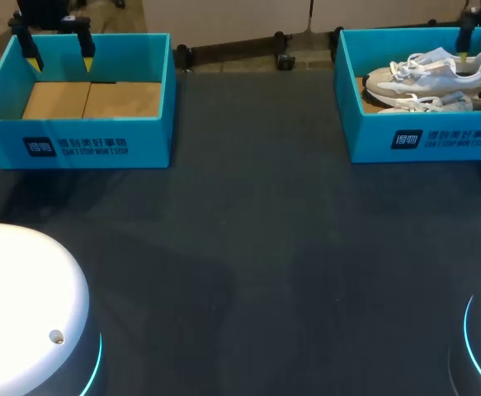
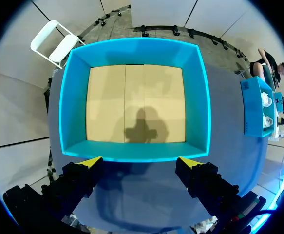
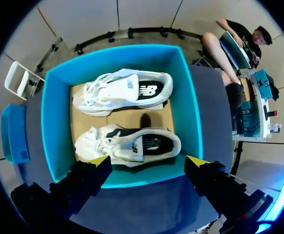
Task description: Take the shoe out of the shoebox, open the shoe tongue, remove and reinsert the insole, then place the shoe into the shoebox
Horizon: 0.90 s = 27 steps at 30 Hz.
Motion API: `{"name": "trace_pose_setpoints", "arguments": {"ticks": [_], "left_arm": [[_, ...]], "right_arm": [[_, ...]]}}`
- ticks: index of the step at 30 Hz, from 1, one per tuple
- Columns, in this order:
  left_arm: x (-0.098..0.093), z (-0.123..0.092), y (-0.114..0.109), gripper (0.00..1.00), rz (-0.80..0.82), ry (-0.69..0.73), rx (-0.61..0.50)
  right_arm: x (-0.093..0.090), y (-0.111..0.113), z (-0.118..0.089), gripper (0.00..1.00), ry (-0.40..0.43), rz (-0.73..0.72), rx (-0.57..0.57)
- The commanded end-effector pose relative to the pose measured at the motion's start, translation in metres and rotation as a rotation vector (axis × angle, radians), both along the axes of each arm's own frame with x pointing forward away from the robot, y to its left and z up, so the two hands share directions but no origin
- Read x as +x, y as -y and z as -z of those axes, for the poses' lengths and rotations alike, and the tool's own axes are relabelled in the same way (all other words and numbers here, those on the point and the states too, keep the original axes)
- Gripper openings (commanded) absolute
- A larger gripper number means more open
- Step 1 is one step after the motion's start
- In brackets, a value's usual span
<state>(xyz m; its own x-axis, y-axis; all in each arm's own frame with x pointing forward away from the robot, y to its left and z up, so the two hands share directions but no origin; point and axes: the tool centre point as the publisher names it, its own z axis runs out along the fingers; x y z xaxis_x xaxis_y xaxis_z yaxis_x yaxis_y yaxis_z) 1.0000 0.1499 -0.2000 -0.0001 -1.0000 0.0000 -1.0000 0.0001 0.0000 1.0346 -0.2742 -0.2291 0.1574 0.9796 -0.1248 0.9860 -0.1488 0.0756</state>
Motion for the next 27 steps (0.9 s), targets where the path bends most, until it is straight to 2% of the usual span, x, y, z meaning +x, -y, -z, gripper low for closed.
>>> {"name": "trace_pose_setpoints", "arguments": {"ticks": [1, 10, 17, 18, 19, 20, 23, 25, 27], "left_arm": [[0.000, 0.000, 0.000, 1.00, 0.000, 0.000, 0.000], [0.000, 0.000, 0.000, 1.00, 0.000, 0.000, 0.000], [0.000, 0.000, 0.000, 1.00, 0.000, 0.000, 0.000], [0.000, 0.000, 0.000, 1.00, 0.000, 0.000, 0.000], [0.000, 0.000, 0.000, 1.00, 0.000, 0.000, 0.000], [0.000, 0.000, 0.000, 1.00, 0.000, 0.000, 0.000], [0.000, 0.000, 0.000, 1.00, 0.000, 0.000, 0.000], [0.000, 0.000, 0.000, 1.00, 0.000, 0.000, 0.000], [0.000, 0.000, 0.000, 1.00, 0.000, 0.000, 0.000]], "right_arm": [[0.001, 0.018, 0.012, 1.00, -0.003, 0.010, -0.006], [-0.003, 0.043, 0.029, 1.00, 0.007, 0.073, -0.010], [-0.006, 0.063, 0.054, 1.00, 0.009, 0.126, 0.001], [-0.006, 0.063, 0.054, 0.83, 0.008, 0.126, 0.006], [-0.006, 0.064, 0.056, 0.60, 0.007, 0.126, 0.014], [-0.006, 0.064, 0.057, 0.49, 0.006, 0.126, 0.013], [-0.004, 0.066, 0.061, 0.45, 0.002, 0.126, 0.012], [-0.003, 0.066, 0.064, 0.37, -0.001, 0.125, 0.015], [-0.001, 0.066, 0.068, 0.36, -0.007, 0.120, 0.016]]}}
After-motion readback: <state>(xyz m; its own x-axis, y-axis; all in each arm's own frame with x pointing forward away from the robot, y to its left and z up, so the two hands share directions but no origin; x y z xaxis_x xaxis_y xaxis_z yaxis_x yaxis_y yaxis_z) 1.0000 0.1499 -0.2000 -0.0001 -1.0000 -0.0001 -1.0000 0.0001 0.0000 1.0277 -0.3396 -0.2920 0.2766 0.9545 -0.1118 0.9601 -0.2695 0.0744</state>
